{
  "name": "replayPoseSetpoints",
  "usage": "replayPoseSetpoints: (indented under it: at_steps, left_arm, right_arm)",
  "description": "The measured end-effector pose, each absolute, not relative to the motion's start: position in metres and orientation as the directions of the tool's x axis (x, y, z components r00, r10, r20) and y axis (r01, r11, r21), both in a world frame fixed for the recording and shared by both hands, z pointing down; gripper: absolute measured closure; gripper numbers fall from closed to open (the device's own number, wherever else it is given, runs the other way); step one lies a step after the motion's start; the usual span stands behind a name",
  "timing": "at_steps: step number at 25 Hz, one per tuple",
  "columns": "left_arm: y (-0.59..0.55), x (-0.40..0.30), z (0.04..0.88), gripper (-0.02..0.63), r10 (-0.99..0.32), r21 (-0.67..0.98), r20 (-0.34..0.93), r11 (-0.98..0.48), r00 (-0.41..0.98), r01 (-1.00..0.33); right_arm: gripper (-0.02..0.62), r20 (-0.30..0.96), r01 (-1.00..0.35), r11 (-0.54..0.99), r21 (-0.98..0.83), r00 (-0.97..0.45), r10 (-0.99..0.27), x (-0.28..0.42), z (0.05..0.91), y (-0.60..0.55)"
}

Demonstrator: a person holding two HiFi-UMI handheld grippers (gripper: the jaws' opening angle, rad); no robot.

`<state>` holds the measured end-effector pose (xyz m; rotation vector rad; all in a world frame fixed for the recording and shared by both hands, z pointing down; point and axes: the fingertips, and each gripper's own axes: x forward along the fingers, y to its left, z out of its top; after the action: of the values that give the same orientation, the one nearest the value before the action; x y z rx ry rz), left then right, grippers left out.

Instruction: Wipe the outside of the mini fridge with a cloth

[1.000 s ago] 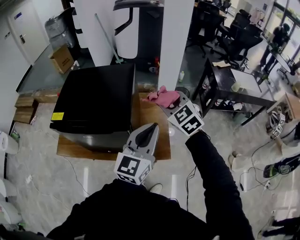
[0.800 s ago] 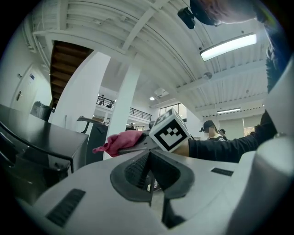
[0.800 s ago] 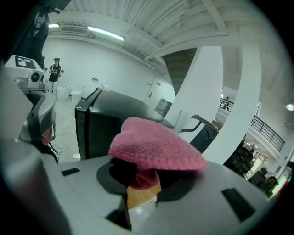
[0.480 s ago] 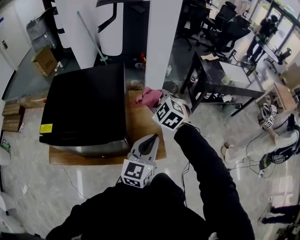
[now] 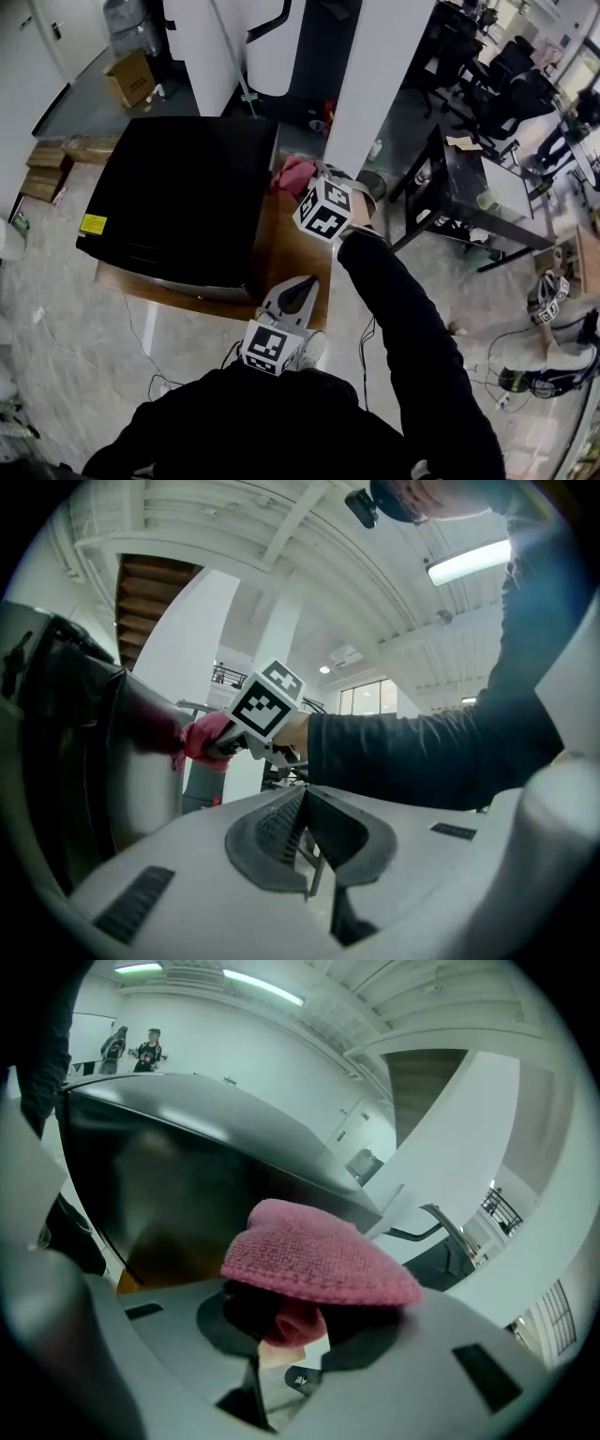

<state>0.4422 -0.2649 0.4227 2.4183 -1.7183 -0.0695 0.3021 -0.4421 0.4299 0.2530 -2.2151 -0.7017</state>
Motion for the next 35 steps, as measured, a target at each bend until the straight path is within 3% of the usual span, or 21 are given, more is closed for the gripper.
replayPoseSetpoints:
  at_steps: [8, 14, 35]
  left_arm:
    - [-0.284, 0.421, 0.449, 0.6, -0.98, 0.173, 0.098, -0.153, 0.172, -0.973]
    - [-0.303, 0.405, 0.469, 0.6, -0.99, 0.189, 0.1, -0.082, 0.103, -0.979]
    - [-0.286, 0.396, 0.572, 0.6, -0.967, 0.25, 0.227, -0.055, 0.114, -0.967]
  right_arm:
    - [0.469, 0.714, 0.234, 0.783, 0.576, -0.61, -0.343, 0.26, 0.459, -0.452]
    - [0.471, 0.737, 0.293, 0.745, 0.6, -0.565, -0.371, 0.255, 0.481, -0.46]
    - [0.469, 0.859, 0.36, 0.821, 0.443, -0.434, -0.273, 0.258, 0.697, -0.445]
